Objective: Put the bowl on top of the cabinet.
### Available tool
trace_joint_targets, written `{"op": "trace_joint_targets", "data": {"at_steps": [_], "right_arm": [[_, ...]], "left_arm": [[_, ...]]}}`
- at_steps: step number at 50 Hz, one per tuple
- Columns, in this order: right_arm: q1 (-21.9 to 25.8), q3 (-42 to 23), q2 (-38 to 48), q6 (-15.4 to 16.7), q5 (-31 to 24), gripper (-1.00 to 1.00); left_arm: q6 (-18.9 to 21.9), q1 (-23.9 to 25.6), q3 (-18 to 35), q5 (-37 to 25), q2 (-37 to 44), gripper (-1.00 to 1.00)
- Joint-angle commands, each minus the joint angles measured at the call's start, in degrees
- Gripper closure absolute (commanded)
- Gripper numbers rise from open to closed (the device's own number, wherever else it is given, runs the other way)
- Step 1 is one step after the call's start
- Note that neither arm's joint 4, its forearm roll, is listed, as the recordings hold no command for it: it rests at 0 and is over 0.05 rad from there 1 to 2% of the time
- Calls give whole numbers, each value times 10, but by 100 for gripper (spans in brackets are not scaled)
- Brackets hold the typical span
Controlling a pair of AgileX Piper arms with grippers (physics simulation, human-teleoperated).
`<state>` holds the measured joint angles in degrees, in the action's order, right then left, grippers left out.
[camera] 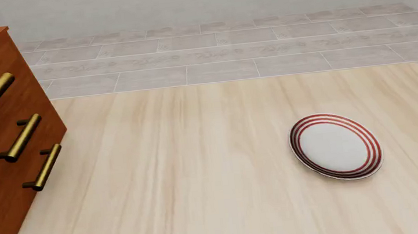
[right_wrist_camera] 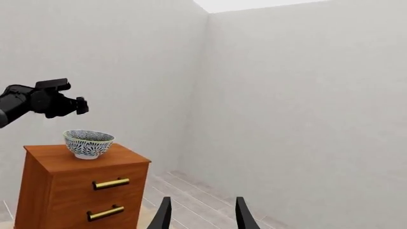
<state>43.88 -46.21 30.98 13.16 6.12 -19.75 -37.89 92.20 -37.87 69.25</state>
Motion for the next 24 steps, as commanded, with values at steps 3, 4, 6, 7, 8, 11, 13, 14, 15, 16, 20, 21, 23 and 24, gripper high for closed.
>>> {"op": "trace_joint_targets", "data": {"at_steps": [3, 4, 6, 7, 8, 11, 13, 14, 15, 16, 20, 21, 23, 24], "right_arm": [[2, 2, 9, 2, 9, -100], [2, 2, 9, 2, 9, -100], [2, 3, 13, 1, 15, -100], [2, 3, 15, 1, 18, -100], [2, 4, 17, 1, 20, -100], [2, 5, 21, 1, 25, -100], [2, 5, 21, 1, 26, -100], [2, 4, 20, 1, 25, -100], [1, 4, 20, 0, 25, -100], [1, 4, 20, 0, 25, -100], [0, 5, 20, -1, 25, -100], [0, 5, 20, -1, 25, -100], [0, 5, 20, -2, 25, -100], [0, 5, 20, -2, 25, -100]], "left_arm": [[1, 7, 33, -13, -2, -100], [1, 7, 33, -13, -2, -100], [0, 9, 36, -15, -3, -100], [0, 10, 38, -15, -2, -100], [0, 11, 41, -16, -2, -100], [-3, 12, 52, -21, 0, -100], [-2, 12, 57, -23, 0, -100], [-2, 12, 60, -24, 1, -100], [-3, 14, 63, -26, 0, -100], [-2, 15, 65, -26, -1, -100], [-1, 21, 71, -29, -3, -100], [-1, 22, 72, -30, -3, -100], [0, 24, 74, -31, -3, -100], [0, 24, 75, -31, -3, -100]]}}
